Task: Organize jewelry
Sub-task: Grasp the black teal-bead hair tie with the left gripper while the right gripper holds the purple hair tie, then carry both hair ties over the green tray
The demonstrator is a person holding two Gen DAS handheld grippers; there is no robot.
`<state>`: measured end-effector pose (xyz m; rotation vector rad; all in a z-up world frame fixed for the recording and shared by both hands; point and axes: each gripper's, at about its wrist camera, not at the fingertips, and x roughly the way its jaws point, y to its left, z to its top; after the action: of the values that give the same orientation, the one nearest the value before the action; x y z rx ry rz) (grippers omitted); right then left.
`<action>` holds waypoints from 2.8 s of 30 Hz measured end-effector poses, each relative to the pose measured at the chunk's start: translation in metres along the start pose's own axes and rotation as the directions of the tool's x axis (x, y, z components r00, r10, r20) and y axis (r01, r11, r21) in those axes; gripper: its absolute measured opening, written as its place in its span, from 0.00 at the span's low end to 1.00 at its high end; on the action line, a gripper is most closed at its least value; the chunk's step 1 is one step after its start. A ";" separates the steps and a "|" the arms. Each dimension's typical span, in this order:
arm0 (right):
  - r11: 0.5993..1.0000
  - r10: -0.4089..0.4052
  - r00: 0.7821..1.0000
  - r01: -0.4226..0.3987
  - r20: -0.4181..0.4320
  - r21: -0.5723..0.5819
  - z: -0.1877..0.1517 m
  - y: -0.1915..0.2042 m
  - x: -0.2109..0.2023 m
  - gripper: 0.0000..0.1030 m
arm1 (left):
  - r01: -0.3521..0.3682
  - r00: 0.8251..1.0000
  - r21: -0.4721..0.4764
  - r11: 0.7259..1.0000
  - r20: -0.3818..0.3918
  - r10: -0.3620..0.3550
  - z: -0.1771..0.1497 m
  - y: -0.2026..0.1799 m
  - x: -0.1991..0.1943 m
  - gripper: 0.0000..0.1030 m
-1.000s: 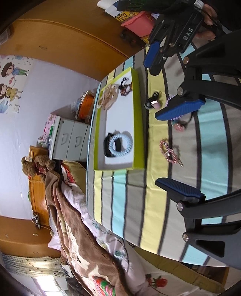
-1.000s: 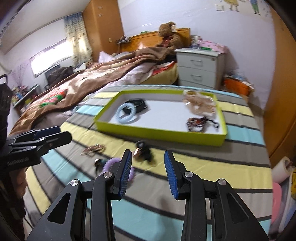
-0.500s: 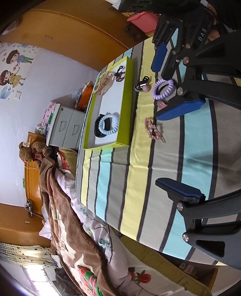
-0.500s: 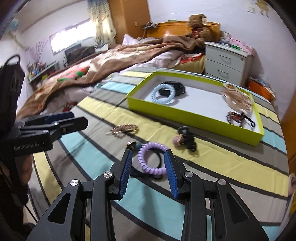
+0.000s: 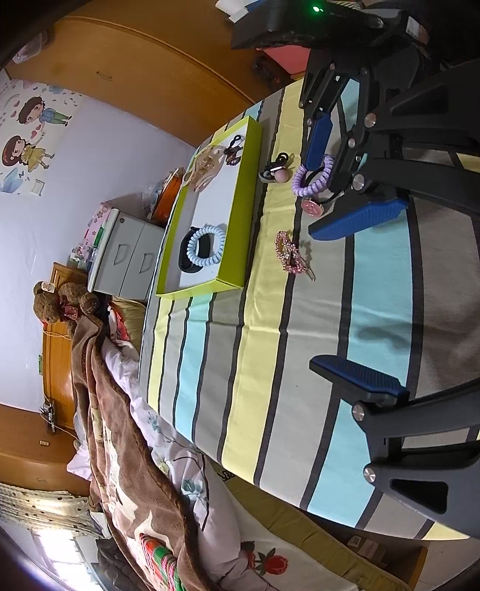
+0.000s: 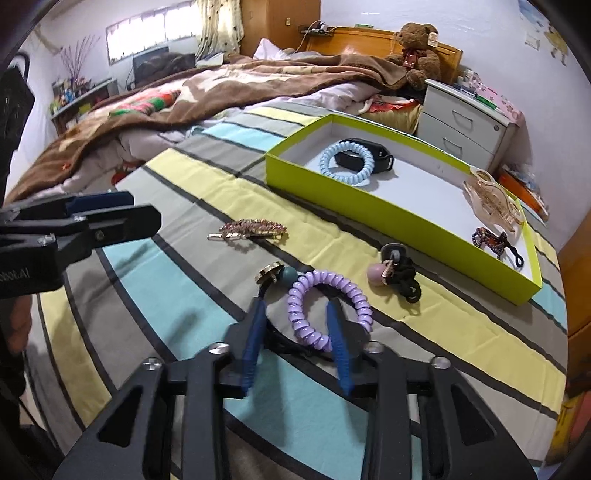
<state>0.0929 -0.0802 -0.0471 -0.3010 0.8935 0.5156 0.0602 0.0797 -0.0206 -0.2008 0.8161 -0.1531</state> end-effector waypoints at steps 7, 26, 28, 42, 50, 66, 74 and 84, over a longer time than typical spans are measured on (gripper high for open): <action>1.000 -0.008 1.000 0.008 -0.008 -0.016 0.000 0.002 0.002 0.09 | 0.006 1.000 -0.009 1.000 -0.009 -0.006 -0.002 0.002 0.002 0.65; 0.997 -0.024 0.994 0.016 0.104 0.082 -0.006 -0.020 -0.037 0.09 | 0.038 0.998 0.021 0.999 -0.052 -0.037 -0.004 -0.014 0.011 0.65; 0.996 -0.030 0.993 0.020 0.111 0.092 -0.008 -0.024 -0.041 0.09 | 0.056 0.997 0.028 0.998 -0.059 -0.054 -0.003 -0.018 0.014 0.66; 0.979 -0.094 0.984 0.064 0.152 0.195 -0.027 -0.059 -0.065 0.09 | 0.091 0.992 0.122 0.988 -0.095 -0.079 0.005 -0.062 0.036 0.65; 0.973 -0.097 0.983 0.061 0.155 0.220 -0.033 -0.069 -0.066 0.09 | 0.058 0.992 0.175 0.983 -0.119 -0.038 0.004 -0.080 0.053 0.63; 0.972 -0.090 0.983 0.052 0.157 0.231 -0.036 -0.077 -0.062 0.09 | 0.000 0.991 0.248 0.969 -0.127 0.032 0.003 -0.096 0.068 0.31; 0.971 -0.090 0.984 0.052 0.156 0.231 -0.036 -0.077 -0.061 0.09 | 0.002 0.992 0.249 0.968 -0.126 0.031 0.004 -0.097 0.067 0.18; 0.970 -0.094 0.983 0.055 0.155 0.238 -0.036 -0.076 -0.060 0.09 | 0.015 0.992 0.240 0.971 -0.127 0.016 0.005 -0.097 0.064 0.17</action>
<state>0.0787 -0.1784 -0.0176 -0.0762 0.7686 0.3558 0.1015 -0.0277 -0.0396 0.0391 0.9173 -0.2648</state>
